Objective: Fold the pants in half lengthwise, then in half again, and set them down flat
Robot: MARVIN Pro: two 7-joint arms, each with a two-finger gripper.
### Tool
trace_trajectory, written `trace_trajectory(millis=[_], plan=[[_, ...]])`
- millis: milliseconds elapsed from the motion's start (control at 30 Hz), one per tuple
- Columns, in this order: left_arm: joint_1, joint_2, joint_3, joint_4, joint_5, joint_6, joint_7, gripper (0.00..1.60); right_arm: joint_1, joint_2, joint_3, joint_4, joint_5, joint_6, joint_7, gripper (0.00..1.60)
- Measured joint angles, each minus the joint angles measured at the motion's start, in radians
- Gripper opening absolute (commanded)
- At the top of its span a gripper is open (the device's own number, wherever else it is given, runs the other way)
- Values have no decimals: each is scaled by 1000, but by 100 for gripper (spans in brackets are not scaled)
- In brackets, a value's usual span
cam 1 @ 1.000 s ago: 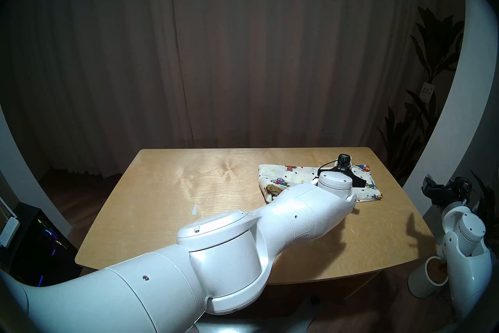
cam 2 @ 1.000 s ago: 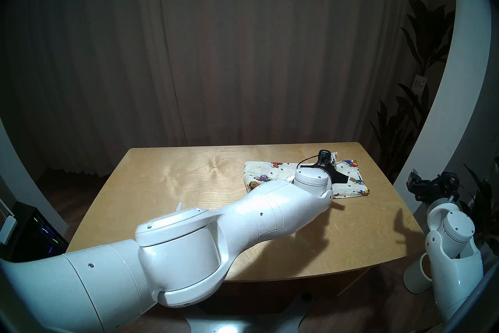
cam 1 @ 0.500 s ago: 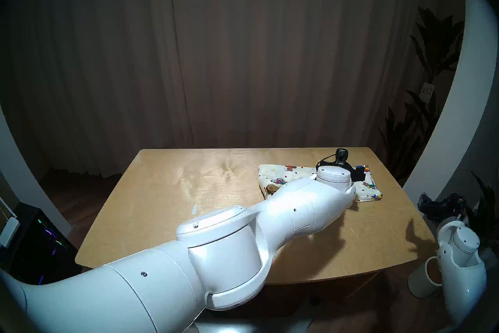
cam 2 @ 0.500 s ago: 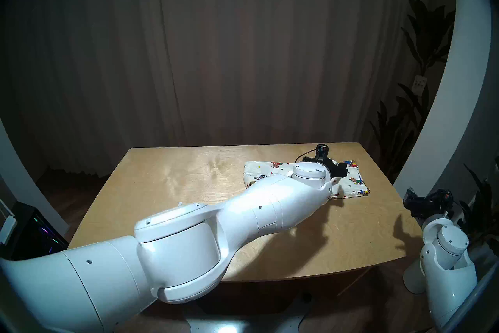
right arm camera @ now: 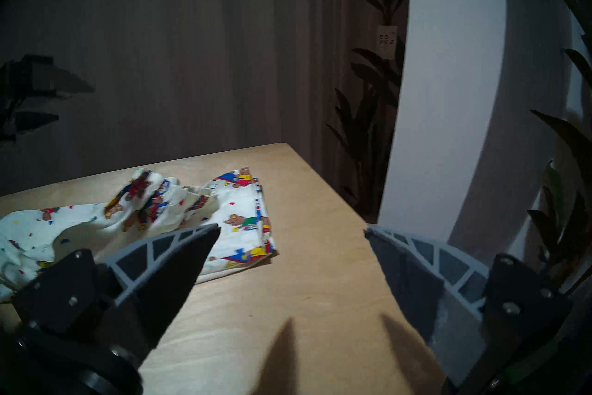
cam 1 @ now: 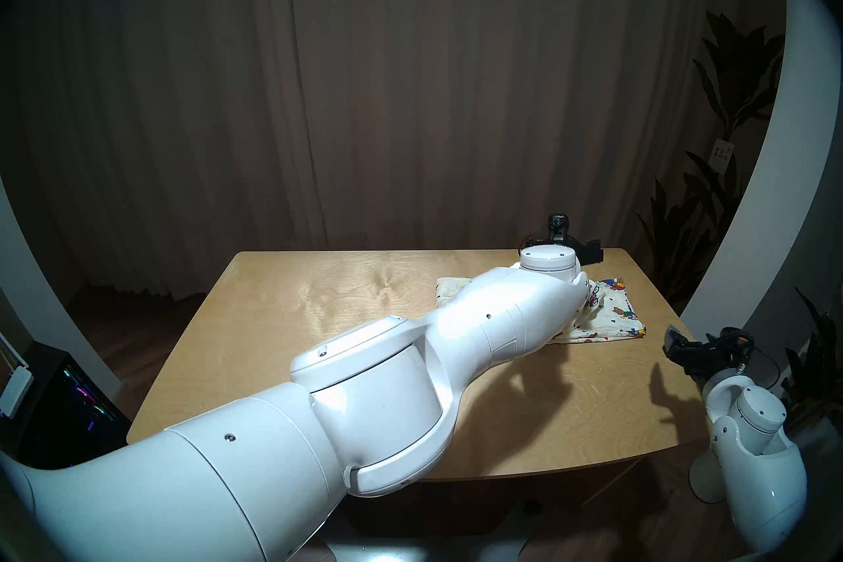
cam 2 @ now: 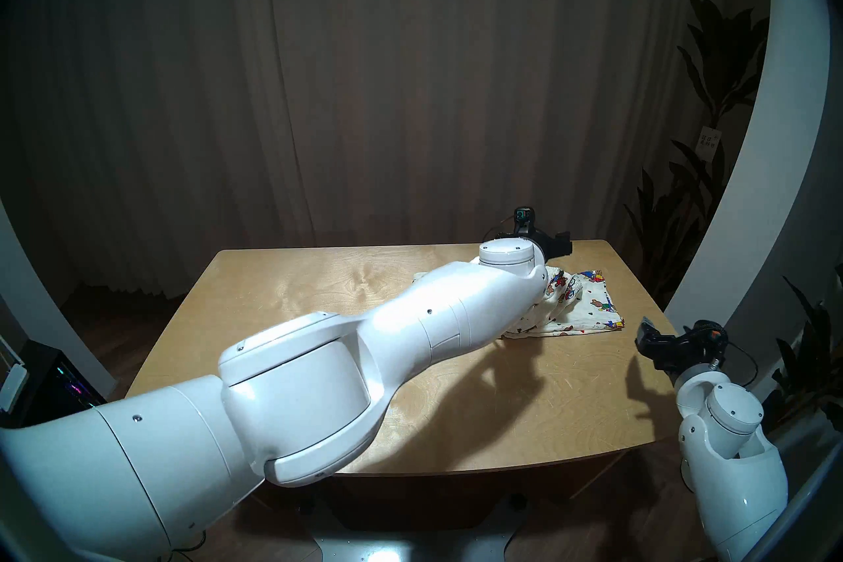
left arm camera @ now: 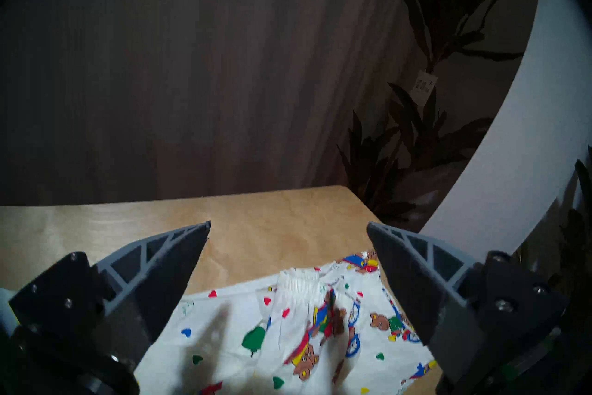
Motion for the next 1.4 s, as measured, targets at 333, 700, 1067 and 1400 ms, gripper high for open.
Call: trace_trajectory(millis=[333,700,1067,1400], plan=[[-57,118,-41,17,35,-95,43,160,108,7,-147,-19,35,-2,14,160],[-51,254,-67,84,57,-149,117,160,220,-32,-228,-1,91,3,-36,160],[-18,371,-93,155,61,-189,190,160,334,-96,-274,91,166,12,-114,160],[10,431,-108,183,63,-232,238,160,434,-164,-310,182,233,17,-194,160]])
